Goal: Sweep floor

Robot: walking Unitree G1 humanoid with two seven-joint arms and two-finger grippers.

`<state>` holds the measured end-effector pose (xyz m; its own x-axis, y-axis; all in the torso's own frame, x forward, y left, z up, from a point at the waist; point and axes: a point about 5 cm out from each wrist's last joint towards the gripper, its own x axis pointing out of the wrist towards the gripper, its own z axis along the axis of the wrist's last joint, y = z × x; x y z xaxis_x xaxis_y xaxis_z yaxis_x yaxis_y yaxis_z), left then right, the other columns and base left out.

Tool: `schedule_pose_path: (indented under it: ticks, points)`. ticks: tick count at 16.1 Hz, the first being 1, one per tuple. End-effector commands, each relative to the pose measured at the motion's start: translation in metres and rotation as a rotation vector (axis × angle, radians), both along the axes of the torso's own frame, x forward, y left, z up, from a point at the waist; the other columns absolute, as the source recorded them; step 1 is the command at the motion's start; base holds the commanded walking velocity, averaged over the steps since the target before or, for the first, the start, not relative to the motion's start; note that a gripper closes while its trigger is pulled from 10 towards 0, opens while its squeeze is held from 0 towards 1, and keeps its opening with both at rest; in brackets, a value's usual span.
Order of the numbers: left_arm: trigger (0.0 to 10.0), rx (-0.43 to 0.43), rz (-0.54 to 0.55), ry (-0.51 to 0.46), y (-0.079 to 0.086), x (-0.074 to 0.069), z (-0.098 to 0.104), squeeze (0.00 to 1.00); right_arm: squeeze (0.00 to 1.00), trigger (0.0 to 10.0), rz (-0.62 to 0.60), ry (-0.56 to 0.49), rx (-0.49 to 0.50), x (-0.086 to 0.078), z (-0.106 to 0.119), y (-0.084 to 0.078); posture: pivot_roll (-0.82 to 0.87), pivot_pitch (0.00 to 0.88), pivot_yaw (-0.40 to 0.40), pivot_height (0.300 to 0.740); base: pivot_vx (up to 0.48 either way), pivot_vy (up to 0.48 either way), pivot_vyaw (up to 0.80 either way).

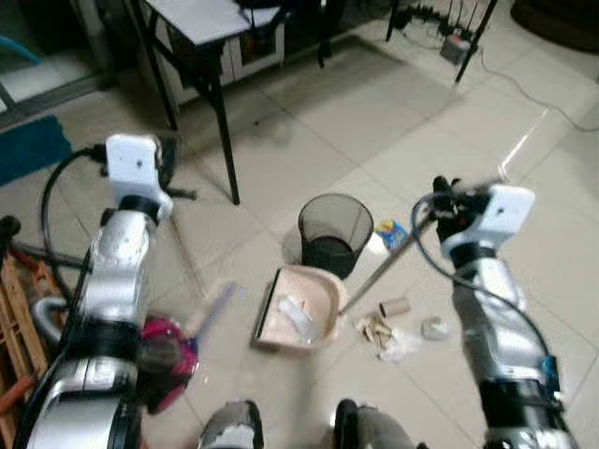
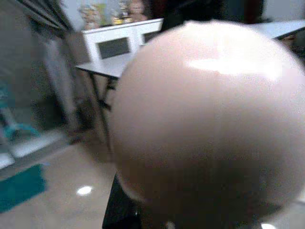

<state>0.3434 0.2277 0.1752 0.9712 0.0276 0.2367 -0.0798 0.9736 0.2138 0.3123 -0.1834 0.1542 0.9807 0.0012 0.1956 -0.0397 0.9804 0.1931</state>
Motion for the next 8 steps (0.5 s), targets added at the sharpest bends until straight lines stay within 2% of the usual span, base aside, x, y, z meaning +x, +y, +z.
schedule_pose_path:
  ticks: [1, 3, 4, 5, 8]
  points:
    - [10.0, 0.077, 0.037, 0.026, 0.004, -0.004, -0.003, 0.0, 0.0, 10.0, 0.012, -0.06, 0.031, -0.002, 0.018, -0.001, 0.02, 0.061, 0.001, 0.74, 0.0, 0.0, 0.0]
    - [10.0, 0.073, 0.057, 0.03, 0.006, -0.013, -0.006, 0.0, 0.0, 10.0, 0.028, -0.073, 0.06, -0.005, 0.029, -0.001, 0.02, 0.059, 0.0, 0.74, 0.0, 0.0, 0.0]
    - [10.0, 0.104, 0.033, 0.045, 0.0, -0.024, -0.012, 0.0, 0.0, 10.0, 0.036, -0.081, 0.126, -0.006, 0.045, 0.0, 0.02, 0.055, -0.003, 0.74, 0.0, 0.0, 0.0]
    - [10.0, 0.108, 0.019, 0.047, -0.003, -0.028, -0.014, 0.0, 0.0, 10.0, 0.037, -0.091, 0.144, -0.005, 0.053, -0.001, 0.02, 0.053, -0.002, 0.74, 0.0, 0.0, 0.0]
    - [10.0, 0.068, -0.019, 0.063, -0.022, -0.036, -0.02, 0.0, 0.0, 10.0, 0.028, -0.146, 0.146, 0.001, 0.087, -0.004, 0.02, 0.048, 0.0, 0.74, 0.0, 0.0, 0.0]
